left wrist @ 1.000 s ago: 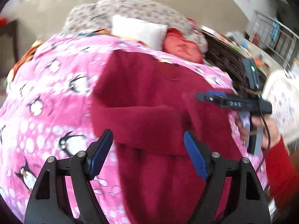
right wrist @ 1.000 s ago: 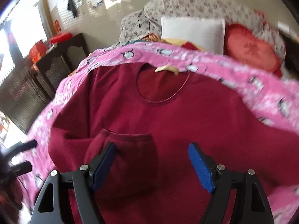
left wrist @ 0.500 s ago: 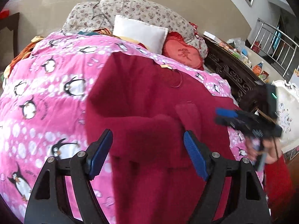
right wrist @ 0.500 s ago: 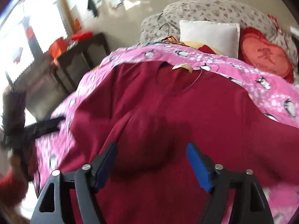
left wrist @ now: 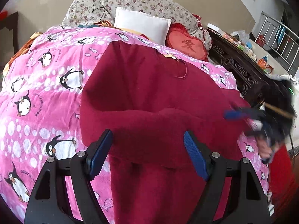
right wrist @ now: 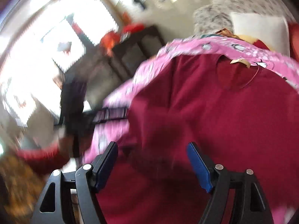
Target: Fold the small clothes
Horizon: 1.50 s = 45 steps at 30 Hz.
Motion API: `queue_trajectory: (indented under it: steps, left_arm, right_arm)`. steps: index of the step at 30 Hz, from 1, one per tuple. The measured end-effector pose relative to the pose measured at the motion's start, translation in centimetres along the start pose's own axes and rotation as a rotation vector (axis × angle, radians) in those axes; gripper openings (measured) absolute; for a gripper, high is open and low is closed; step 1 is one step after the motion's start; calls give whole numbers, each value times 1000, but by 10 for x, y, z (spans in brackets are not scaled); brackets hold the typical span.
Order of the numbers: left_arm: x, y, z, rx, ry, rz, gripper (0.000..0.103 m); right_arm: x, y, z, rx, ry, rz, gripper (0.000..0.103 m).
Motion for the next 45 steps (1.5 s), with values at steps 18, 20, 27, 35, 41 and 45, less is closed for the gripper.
queue_trajectory:
  steps: [18, 20, 27, 35, 41, 45]
  left_arm:
    - [-4, -21, 7, 8, -16, -33, 79]
    - [-1, -21, 12, 17, -28, -34, 79]
    - [13, -31, 25, 7, -96, -76, 79]
    - [64, -31, 27, 16, -111, -157, 79]
    - [116, 3, 23, 1, -67, -111, 79]
    - [134, 27, 20, 37, -74, -43, 79]
  right_arm:
    - [-59, 28, -9, -452, -7, 214, 33]
    - [-58, 30, 0, -520, -73, 230, 16]
    - [-17, -6, 34, -840, -377, 233, 8]
    - [24, -67, 10, -1184, -477, 208, 7]
    - [17, -62, 22, -1256, -559, 182, 7]
    - [11, -59, 33, -1245, -579, 169, 7]
Point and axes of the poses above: each gripper's, at about its wrist camera, not at the fingertips, and y roughly the way its jaws point, z to its left, x to its top, the point moved 3 cm from there along y, roughly the way its jaws point, and after that the axes turned 9 degrees about -y, right-handed, at the moved point
